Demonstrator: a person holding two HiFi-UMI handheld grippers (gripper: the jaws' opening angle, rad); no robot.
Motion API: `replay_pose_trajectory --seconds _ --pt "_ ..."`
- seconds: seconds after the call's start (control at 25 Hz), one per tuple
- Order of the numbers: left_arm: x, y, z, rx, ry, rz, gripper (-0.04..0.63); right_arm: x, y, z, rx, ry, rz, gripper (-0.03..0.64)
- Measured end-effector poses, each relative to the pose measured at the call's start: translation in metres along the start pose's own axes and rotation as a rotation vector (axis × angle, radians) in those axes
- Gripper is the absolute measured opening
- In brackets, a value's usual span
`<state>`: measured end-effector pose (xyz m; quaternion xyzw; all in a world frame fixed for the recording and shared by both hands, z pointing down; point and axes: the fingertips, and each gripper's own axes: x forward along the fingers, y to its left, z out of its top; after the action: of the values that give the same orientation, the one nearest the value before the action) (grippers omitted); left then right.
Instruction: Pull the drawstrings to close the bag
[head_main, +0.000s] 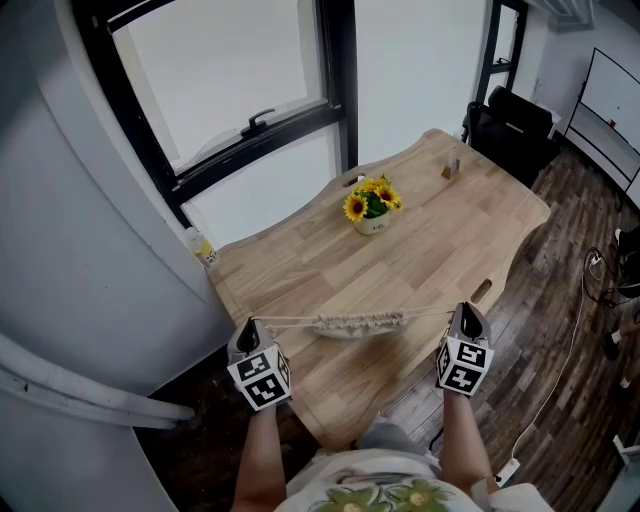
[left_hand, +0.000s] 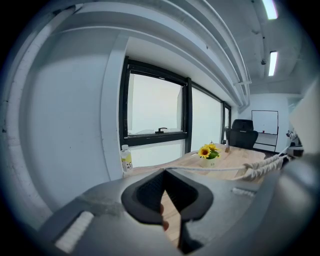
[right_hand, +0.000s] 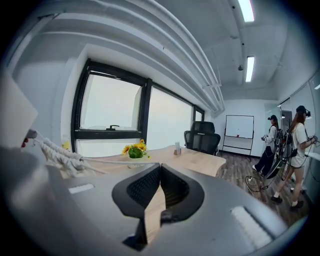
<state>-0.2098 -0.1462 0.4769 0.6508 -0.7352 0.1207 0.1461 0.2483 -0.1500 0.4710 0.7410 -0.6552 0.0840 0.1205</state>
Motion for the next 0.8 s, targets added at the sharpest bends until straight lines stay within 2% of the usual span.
replay_pose_trajectory --seconds 0.8 --pt "0.005 0.019 -0.006 0.004 0.026 0.046 0.02 0.005 -0.018 0.001 0.032 0.002 -0.034 0.009"
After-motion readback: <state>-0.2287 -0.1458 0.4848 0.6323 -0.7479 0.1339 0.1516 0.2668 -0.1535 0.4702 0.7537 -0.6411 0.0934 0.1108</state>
